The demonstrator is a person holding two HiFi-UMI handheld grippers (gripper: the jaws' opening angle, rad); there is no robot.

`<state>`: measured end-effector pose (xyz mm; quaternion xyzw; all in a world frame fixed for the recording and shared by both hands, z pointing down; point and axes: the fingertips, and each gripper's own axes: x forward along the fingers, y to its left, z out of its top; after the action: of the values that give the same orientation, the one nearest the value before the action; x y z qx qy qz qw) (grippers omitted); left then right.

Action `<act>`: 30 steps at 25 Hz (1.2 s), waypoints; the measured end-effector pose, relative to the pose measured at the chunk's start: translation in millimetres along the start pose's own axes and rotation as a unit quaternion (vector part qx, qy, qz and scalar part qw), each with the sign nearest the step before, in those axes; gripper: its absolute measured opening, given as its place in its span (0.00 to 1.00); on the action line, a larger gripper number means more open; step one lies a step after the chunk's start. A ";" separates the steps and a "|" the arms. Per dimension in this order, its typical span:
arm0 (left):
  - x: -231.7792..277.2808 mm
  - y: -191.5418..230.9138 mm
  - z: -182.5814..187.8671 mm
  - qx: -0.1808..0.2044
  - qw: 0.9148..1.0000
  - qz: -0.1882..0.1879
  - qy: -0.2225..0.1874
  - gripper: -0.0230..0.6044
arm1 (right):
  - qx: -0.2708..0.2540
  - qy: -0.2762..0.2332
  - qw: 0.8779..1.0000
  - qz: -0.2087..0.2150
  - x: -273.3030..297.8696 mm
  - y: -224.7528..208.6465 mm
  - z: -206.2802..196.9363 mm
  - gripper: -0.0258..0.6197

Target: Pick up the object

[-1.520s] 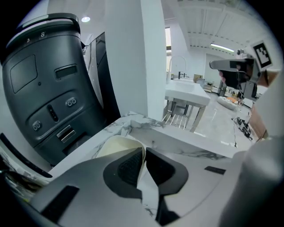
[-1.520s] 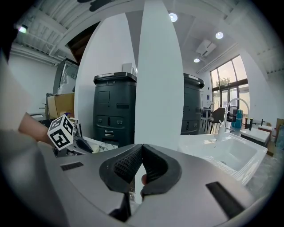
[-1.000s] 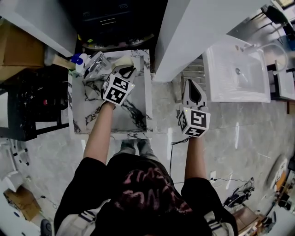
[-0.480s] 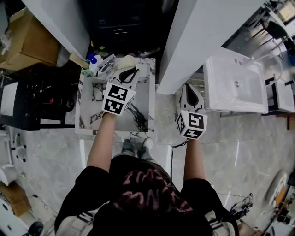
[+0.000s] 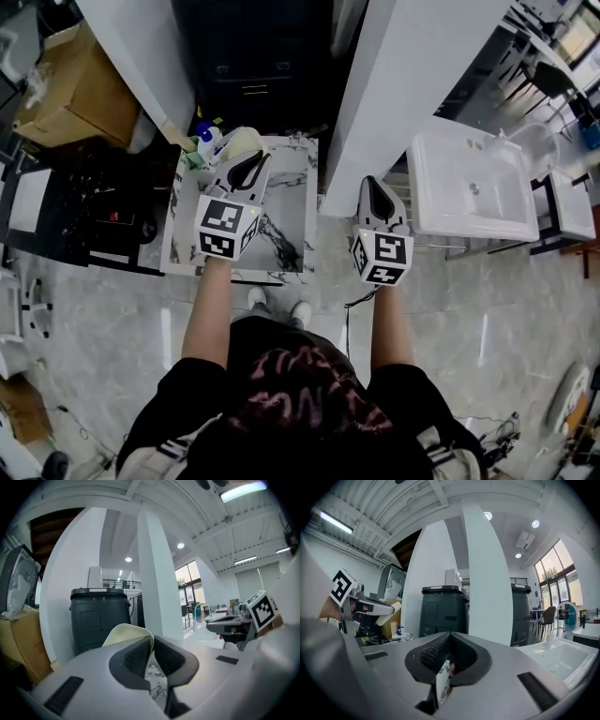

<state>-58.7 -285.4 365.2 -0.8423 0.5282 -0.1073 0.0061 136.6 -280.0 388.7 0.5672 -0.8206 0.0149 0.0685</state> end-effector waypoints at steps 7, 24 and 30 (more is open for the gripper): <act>-38.7 5.6 20.3 -0.011 0.999 0.027 -0.040 0.10 | -0.012 -0.015 1.000 0.009 -11.0 13.8 13.7 0.06; -54.3 15.2 19.5 -0.020 0.997 0.044 -0.054 0.10 | -0.030 -0.028 0.999 0.014 -8.9 21.2 27.5 0.06; -56.4 13.8 20.5 -0.017 0.997 0.042 -0.060 0.10 | -0.036 -0.028 0.999 0.017 -7.8 20.4 26.4 0.06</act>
<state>-90.8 -243.4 333.6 -0.8245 0.5632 -0.0472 0.0276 117.7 -268.1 362.6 0.5506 -0.8316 -0.0294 0.0661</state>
